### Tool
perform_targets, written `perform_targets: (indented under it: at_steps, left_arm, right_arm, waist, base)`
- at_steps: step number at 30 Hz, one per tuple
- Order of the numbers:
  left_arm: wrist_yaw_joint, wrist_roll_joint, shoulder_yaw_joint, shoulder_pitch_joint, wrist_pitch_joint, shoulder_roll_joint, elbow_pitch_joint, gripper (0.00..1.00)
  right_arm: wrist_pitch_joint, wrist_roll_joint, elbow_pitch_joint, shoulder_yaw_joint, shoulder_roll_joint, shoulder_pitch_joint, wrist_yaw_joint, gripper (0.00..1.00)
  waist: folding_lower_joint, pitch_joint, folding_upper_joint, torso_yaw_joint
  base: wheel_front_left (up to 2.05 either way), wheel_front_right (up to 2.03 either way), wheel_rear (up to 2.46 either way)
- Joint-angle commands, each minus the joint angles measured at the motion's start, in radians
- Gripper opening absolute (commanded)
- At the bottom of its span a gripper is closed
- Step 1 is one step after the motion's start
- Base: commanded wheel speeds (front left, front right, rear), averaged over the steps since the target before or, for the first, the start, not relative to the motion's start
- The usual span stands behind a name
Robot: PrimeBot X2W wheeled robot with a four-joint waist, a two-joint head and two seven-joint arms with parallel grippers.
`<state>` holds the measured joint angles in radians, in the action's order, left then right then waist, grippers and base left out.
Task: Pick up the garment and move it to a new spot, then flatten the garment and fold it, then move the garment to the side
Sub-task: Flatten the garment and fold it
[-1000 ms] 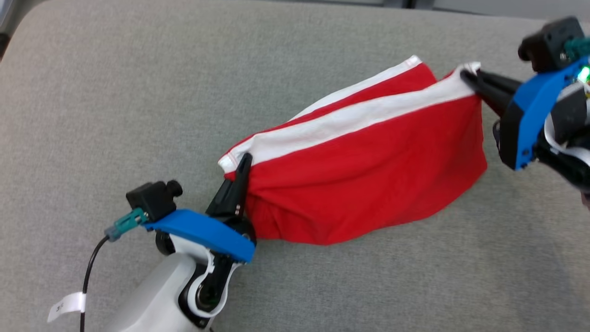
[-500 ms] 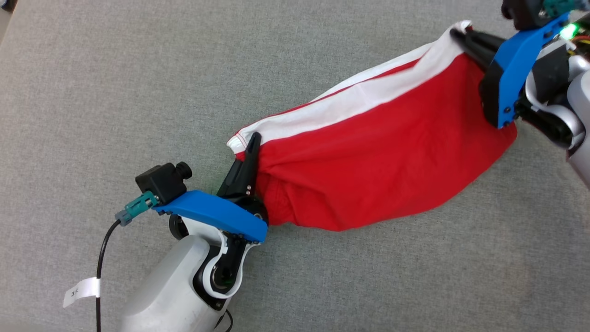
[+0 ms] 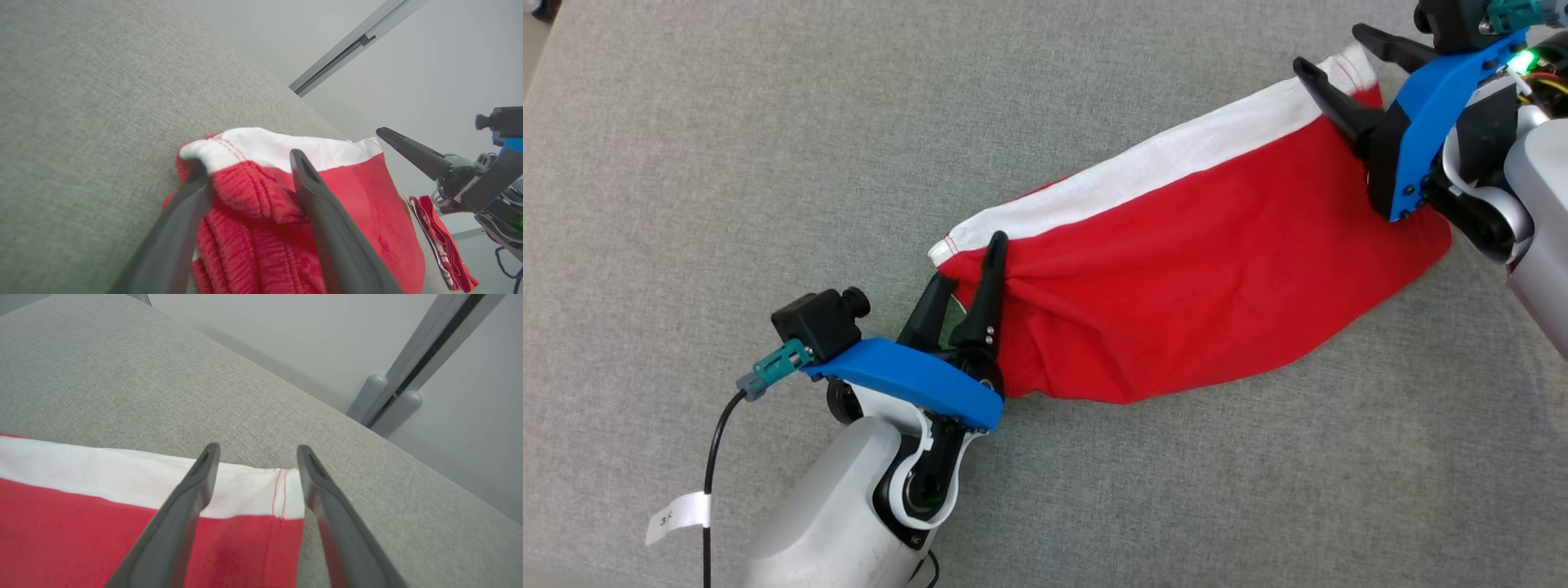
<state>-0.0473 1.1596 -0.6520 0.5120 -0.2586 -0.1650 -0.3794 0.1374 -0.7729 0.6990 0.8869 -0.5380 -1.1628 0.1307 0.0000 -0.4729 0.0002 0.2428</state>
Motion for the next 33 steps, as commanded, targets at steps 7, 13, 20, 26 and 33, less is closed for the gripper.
perform_targets:
  at_steps: [7, 13, 20, 26, 33]
  left_arm:
    - [-0.016, -0.032, 0.010, -0.046, -0.003, -0.030, -0.013, 1.00]
    - [-0.021, -0.126, 0.109, -0.113, -0.006, -0.045, 0.043, 1.00]
    - [-0.029, -0.360, 0.286, -0.196, -0.007, -0.019, 0.120, 1.00]
    - [-0.057, -0.576, 0.407, -0.229, -0.007, 0.038, 0.174, 1.00]
    - [-0.078, -0.726, 0.451, -0.248, -0.007, 0.076, 0.177, 1.00]
  right_arm:
    - [-0.027, -0.081, 0.017, 0.036, 0.004, 0.040, 0.000, 1.00]
    - [-0.028, -0.128, 0.020, 0.040, -0.018, 0.100, 0.000, 1.00]
    - [-0.035, -0.155, 0.090, -0.028, 0.007, 0.169, 0.000, 1.00]
    - [-0.040, -0.140, 0.199, -0.112, 0.053, 0.159, 0.000, 1.00]
    - [-0.023, -0.087, 0.346, -0.171, 0.130, 0.116, 0.000, 1.00]
  waist:
    - [0.0000, 0.057, -0.0002, -0.009]
    - [0.0000, 0.114, -0.0002, -0.011]
    - [0.0000, 0.135, -0.0002, -0.004]
    - [0.0000, 0.117, -0.0002, 0.008]
    - [0.0000, 0.090, -0.0002, 0.029]
  base:
    - [0.00, 0.00, 0.00]
    - [0.00, 0.00, 0.00]
    - [0.00, 0.00, 0.00]
    - [0.00, 0.00, 0.00]
    - [0.00, 0.00, 0.00]
